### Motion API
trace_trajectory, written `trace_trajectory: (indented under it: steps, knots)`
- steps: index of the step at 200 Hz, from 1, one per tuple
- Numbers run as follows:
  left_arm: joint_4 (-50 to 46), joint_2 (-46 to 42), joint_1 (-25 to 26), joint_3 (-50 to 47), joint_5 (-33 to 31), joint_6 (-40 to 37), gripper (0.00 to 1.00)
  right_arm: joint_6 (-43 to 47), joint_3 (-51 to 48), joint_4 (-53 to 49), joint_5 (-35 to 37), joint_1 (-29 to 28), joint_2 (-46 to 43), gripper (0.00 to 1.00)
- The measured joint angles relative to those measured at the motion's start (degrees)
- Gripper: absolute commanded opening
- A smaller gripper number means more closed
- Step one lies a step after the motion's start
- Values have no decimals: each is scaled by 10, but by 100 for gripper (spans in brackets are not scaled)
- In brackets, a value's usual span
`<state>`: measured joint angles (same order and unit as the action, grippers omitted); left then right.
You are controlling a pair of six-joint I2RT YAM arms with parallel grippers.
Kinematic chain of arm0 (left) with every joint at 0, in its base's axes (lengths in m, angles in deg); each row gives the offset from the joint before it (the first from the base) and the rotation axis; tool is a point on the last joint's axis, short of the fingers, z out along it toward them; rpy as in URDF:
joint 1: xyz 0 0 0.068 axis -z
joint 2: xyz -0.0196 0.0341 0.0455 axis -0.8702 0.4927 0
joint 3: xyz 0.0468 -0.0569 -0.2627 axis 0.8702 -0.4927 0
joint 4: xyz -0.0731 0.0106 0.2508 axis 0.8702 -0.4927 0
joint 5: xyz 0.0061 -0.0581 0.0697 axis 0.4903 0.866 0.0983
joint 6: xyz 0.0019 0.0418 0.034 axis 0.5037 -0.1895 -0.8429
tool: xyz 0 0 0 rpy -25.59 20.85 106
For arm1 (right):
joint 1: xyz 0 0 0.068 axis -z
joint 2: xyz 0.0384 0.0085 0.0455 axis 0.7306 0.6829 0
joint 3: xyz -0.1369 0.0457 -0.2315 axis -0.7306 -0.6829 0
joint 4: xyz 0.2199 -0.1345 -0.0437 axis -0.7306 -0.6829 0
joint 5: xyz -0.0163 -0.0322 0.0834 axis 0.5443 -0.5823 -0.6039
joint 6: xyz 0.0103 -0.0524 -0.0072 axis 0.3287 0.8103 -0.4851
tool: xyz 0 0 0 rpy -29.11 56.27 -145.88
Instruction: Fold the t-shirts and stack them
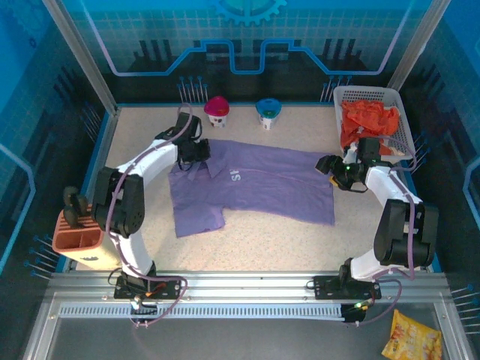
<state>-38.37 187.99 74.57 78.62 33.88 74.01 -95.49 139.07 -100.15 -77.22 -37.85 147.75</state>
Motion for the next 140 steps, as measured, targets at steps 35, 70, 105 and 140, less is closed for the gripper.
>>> trace_trajectory:
  steps: [35, 70, 105, 140]
  knots:
    - [-14, -12, 42, -27, -3, 3, 23, 2, 0, 0, -3, 0, 0, 72]
    - [-58, -10, 60, -43, -48, -6, 50, 4, 0, -3, -7, 0, 0, 72]
    - [-78, -19, 48, -48, -84, -12, 51, 6, 0, -5, -13, 0, 0, 71]
    - [-67, -54, -3, -84, -47, 8, 48, 8, 0, -6, -13, 0, 0, 71]
